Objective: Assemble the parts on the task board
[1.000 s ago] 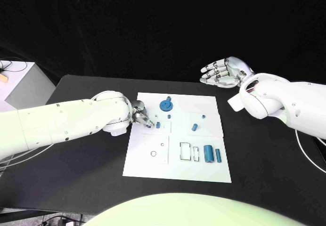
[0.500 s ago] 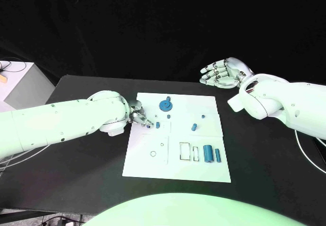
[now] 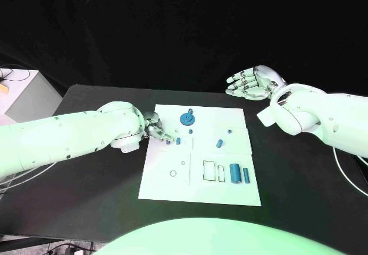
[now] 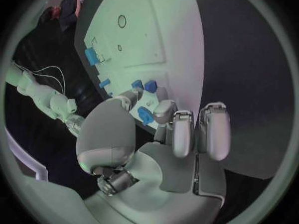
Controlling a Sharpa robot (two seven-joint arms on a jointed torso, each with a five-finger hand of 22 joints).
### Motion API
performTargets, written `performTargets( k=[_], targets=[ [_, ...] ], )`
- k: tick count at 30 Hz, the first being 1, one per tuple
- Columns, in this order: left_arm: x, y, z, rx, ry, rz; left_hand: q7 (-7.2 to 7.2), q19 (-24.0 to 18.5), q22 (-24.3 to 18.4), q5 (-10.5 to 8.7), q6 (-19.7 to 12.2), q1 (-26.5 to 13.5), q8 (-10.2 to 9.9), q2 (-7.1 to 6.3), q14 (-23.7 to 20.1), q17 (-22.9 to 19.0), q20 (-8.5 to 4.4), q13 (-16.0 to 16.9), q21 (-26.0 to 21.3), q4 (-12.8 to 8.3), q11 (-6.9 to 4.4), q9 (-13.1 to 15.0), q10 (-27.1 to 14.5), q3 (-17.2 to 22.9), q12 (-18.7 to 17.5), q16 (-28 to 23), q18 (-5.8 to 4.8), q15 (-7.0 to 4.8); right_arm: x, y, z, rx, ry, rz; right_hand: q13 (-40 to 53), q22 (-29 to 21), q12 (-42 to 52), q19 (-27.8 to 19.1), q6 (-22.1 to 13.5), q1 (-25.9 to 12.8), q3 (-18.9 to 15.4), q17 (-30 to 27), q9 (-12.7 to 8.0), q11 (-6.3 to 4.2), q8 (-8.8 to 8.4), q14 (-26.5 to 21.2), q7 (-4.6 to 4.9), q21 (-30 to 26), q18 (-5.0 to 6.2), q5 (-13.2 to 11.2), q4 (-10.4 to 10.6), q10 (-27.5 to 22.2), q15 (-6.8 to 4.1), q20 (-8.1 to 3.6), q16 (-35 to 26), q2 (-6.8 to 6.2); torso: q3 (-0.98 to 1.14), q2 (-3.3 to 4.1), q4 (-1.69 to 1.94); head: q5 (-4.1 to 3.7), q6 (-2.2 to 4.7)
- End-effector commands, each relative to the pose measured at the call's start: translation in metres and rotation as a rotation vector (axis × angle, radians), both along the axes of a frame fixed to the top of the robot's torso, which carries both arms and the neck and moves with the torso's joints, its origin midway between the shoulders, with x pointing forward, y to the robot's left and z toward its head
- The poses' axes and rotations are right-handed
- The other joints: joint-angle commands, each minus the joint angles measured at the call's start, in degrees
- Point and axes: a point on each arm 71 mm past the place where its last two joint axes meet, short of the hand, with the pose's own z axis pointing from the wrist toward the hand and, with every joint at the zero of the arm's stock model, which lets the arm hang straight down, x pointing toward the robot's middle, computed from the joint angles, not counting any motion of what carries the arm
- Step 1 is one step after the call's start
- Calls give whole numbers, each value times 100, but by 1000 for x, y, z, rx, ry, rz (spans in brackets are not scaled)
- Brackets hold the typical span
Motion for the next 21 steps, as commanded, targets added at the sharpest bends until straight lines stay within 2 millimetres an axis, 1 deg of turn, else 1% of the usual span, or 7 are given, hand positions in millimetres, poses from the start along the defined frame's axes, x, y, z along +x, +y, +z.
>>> performTargets(
  k=[1,5,10,14,18,21],
  targets=[
    [0,-1,3,-49,6,5,31,28,389,-29,6,67,-33,-8,586,1509,-21,4,-30,18,3,-9,-43,-37,-18,19,-88,-31,-1,1,0,1,2,16,-5,-4,-36,-40,10,-65,-28,-5,-10,42,-19,-10,323,-17,61,32,-17,7,23,13,-35,11,2,0,-6,-3,0],
    [1,4,6,-79,21,13,30,27,388,-44,2,120,-35,2,586,1509,-22,-7,-31,36,3,-11,-49,-65,-25,19,-87,-31,-1,1,0,1,2,15,-5,-4,-36,-40,10,-65,-28,-5,-10,42,-19,-10,323,-17,61,32,-17,7,23,13,-35,11,6,-3,-6,-3,0],
    [1,8,9,-131,52,21,40,3,349,-15,-42,409,-47,68,586,1509,-19,-75,-60,40,11,-17,-101,-115,-72,19,-78,-26,-1,1,0,1,2,14,-5,-4,-36,-40,10,-65,-28,-5,-10,42,-19,-10,323,-17,61,32,-17,7,23,13,-35,11,2,-3,0,-14,0],
    [0,11,10,-160,73,24,43,-10,325,-14,-51,450,-50,70,586,1509,-18,-94,-75,40,13,-18,-114,-127,-84,19,-72,-24,-1,0,0,0,2,13,-5,-4,-36,-40,10,-65,-28,-5,-10,42,-19,-10,323,-17,61,32,-17,7,23,13,-35,11,4,-6,4,-12,0],
    [0,13,10,-168,87,23,45,-12,325,-14,-62,539,-51,76,586,1509,-15,-99,-77,36,16,-19,-125,-148,-89,19,-72,-20,-1,0,-1,0,3,13,-5,-4,-36,-40,10,-65,-28,-5,-10,42,-19,-10,323,-17,61,32,-17,7,23,13,-35,11,5,-3,2,-4,0],
    [0,13,9,-168,96,19,42,-14,327,-12,-74,780,-57,123,586,1509,-13,-99,-81,2,14,-26,-135,-150,-91,19,-72,-21,-1,0,-1,0,3,13,-5,-4,-36,-40,10,-65,-28,-5,-10,42,-19,-10,323,-17,61,32,-17,7,23,13,-35,11,5,-3,2,-2,0]
  ],
)
